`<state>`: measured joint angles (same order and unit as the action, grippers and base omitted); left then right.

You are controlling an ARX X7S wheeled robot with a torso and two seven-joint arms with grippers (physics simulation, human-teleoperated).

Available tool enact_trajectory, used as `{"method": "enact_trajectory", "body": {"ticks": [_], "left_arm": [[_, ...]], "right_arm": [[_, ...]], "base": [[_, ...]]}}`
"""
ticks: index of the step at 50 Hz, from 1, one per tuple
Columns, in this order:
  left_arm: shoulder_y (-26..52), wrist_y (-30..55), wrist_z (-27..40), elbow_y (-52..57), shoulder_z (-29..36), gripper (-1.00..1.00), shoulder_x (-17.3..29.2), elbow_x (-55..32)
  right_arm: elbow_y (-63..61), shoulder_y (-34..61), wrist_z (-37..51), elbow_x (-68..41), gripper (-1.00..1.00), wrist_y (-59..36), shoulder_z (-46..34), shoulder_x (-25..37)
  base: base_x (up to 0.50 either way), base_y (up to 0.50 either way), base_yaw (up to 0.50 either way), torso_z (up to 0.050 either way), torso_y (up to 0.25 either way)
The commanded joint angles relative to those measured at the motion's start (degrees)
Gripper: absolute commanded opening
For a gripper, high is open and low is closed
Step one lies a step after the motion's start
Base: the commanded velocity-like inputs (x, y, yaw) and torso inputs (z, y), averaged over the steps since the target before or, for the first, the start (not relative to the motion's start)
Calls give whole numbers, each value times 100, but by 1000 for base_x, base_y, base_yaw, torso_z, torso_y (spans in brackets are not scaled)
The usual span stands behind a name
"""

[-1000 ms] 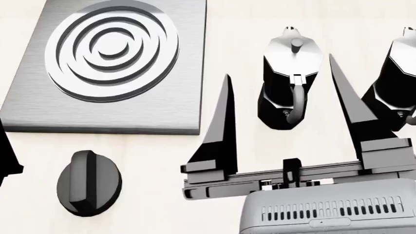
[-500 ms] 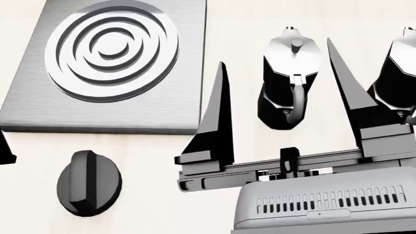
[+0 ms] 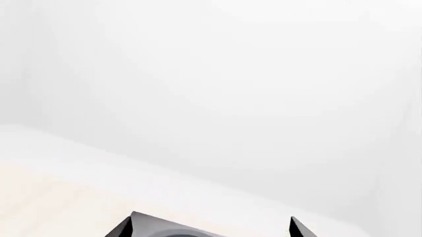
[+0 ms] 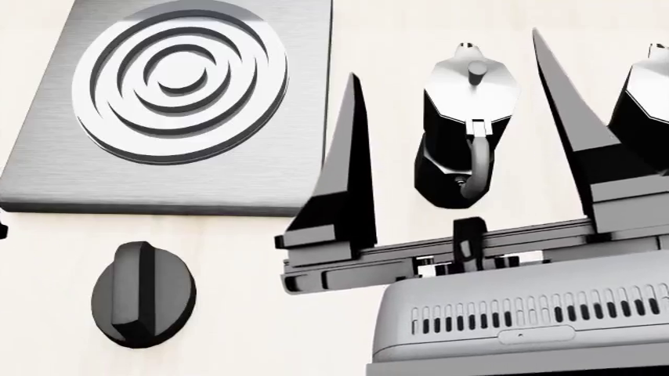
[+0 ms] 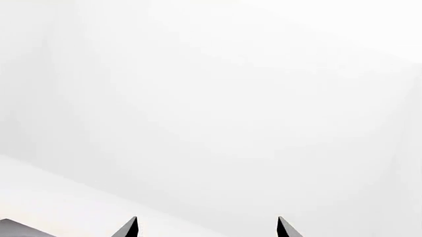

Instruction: Turn off the stove.

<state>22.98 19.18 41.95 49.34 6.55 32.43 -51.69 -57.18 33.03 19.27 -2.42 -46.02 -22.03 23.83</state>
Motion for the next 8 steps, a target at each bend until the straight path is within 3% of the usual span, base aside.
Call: {"method": "enact_trajectory", "body": {"ticks": [1, 8], "left_arm": [[173, 104, -71, 53, -197, 100, -76, -146], [307, 118, 3, 70, -264, 100, -35, -270]], "right_arm": [[-113, 185, -162, 127, 100, -194, 109, -91], [-249, 349, -180, 116, 100, -405, 101, -70]], "base": [[0, 0, 0, 0, 0], [0, 0, 0, 0, 0]]}}
